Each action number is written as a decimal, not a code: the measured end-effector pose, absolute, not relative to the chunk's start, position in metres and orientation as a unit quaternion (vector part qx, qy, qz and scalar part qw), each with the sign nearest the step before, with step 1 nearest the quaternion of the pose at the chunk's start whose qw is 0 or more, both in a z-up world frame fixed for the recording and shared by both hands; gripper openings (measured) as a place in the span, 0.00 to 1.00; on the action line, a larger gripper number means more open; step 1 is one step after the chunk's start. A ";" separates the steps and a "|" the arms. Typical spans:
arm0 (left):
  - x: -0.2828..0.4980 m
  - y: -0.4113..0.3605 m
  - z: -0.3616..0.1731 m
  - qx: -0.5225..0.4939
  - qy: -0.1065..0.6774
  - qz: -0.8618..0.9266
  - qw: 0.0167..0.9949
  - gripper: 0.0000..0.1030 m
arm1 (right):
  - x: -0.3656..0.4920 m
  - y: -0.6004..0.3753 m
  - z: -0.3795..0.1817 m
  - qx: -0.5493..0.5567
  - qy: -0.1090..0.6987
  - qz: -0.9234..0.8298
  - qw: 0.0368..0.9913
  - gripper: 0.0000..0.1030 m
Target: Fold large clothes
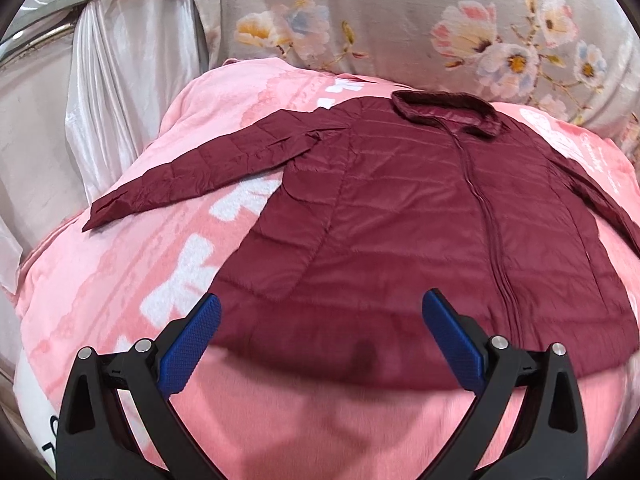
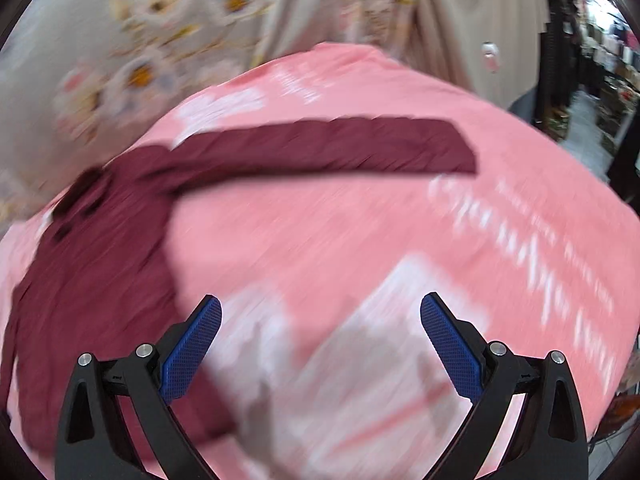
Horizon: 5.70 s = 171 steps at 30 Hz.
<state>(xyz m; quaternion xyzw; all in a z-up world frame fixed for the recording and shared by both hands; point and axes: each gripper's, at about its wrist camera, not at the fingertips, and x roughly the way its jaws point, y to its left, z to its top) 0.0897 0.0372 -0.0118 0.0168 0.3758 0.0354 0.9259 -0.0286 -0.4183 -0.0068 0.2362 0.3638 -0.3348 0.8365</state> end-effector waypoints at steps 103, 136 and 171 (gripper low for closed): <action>0.338 -0.002 -0.084 -0.025 0.410 -0.040 0.911 0.07 | 0.264 -0.252 0.001 0.159 0.392 -0.048 0.905 0.14; 0.212 0.272 -0.033 -0.238 0.352 0.144 0.894 0.80 | 0.294 -0.197 -0.052 0.096 0.428 -0.049 0.897 0.13; 0.299 -0.112 0.026 -0.085 0.400 -0.227 0.884 0.38 | 0.184 -0.265 -0.012 0.122 0.373 -0.074 0.917 0.56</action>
